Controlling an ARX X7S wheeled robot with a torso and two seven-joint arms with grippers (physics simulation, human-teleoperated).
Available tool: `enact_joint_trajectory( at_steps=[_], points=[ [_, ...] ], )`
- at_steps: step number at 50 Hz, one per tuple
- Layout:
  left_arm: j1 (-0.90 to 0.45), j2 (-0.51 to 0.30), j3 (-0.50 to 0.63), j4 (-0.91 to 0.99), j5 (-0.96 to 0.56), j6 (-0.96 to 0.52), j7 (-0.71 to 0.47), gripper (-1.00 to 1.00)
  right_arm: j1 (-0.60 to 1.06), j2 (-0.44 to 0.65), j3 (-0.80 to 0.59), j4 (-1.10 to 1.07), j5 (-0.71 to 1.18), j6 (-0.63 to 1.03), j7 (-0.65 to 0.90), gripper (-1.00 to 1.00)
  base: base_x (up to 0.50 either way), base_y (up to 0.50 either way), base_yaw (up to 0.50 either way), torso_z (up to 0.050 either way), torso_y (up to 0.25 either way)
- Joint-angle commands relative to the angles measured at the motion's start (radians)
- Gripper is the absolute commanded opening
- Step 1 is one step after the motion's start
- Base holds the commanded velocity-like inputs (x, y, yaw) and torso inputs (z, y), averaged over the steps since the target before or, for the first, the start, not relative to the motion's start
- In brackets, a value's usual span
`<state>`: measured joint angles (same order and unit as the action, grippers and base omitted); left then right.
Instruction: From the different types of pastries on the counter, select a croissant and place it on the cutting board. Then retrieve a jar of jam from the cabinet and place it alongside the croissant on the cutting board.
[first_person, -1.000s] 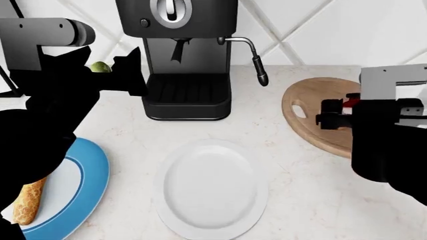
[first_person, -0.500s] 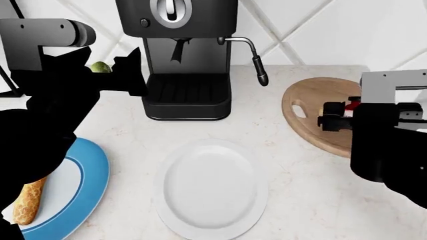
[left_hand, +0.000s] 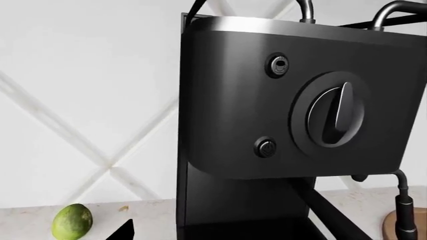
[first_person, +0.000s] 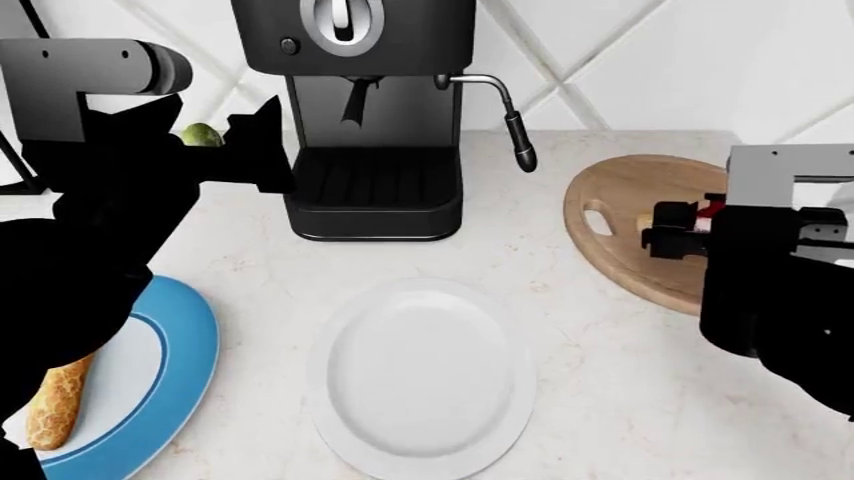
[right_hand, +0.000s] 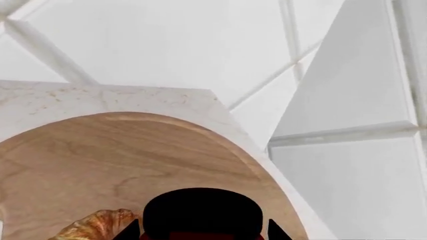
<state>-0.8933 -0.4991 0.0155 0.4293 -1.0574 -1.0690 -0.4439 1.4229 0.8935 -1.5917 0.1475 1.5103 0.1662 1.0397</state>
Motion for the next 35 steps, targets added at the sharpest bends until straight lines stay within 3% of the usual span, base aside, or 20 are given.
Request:
enact_joint_trajectory(
  at_steps=[1, 10, 11, 35],
  points=[
    [0.001, -0.004, 0.002, 0.001, -0.005, 0.004, -0.001, 1.00, -0.017, 0.009, -0.004, 0.010, -0.011, 0.012, 0.008, -1.00, 0.00, 0.00, 0.00, 0.000, 0.000],
    [0.000, -0.004, 0.009, -0.002, -0.002, 0.009, 0.000, 1.00, -0.020, 0.015, -0.007, -0.002, -0.014, 0.019, 0.002, -1.00, 0.00, 0.00, 0.00, 0.000, 0.000],
    [0.000, -0.004, 0.010, -0.002, -0.002, 0.010, 0.000, 1.00, -0.021, 0.014, -0.007, -0.002, -0.015, 0.019, 0.003, 1.00, 0.00, 0.00, 0.00, 0.000, 0.000],
    [-0.006, -0.010, 0.004, 0.010, -0.031, 0.000, -0.023, 1.00, -0.049, 0.082, -0.001, -0.227, -0.017, -0.006, 0.065, 1.00, 0.00, 0.00, 0.00, 0.000, 0.000]
  ],
)
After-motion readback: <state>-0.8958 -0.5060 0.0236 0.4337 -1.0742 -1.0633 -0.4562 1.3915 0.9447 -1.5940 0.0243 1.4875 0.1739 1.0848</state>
